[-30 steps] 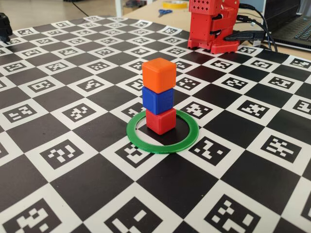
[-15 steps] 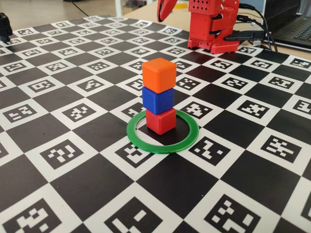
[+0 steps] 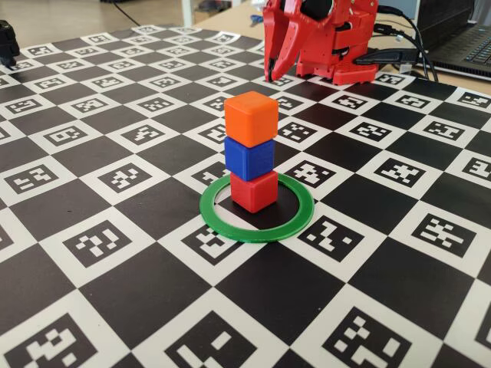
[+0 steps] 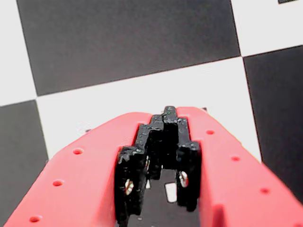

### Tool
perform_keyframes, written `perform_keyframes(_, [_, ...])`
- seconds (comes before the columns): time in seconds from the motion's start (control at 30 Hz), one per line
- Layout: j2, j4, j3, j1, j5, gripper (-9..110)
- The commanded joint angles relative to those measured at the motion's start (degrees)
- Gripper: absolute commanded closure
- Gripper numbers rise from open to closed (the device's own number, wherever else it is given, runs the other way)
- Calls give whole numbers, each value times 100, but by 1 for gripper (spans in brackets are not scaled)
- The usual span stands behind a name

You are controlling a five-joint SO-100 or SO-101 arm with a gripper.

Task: Grab the red cube then put it in the green circle then put the blue cube on top and finally the orange cube on top

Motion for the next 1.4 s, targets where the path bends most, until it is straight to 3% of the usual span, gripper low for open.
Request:
perform_keyframes(0.0, [413, -88, 237, 62, -158, 107])
perform_keyframes(0.17, [1020, -26, 826, 158, -281, 107])
perform_keyframes(0.57, [1626, 1354, 914, 202, -677, 107])
perform_keyframes(1.37, [1626, 1354, 914, 281, -642, 107])
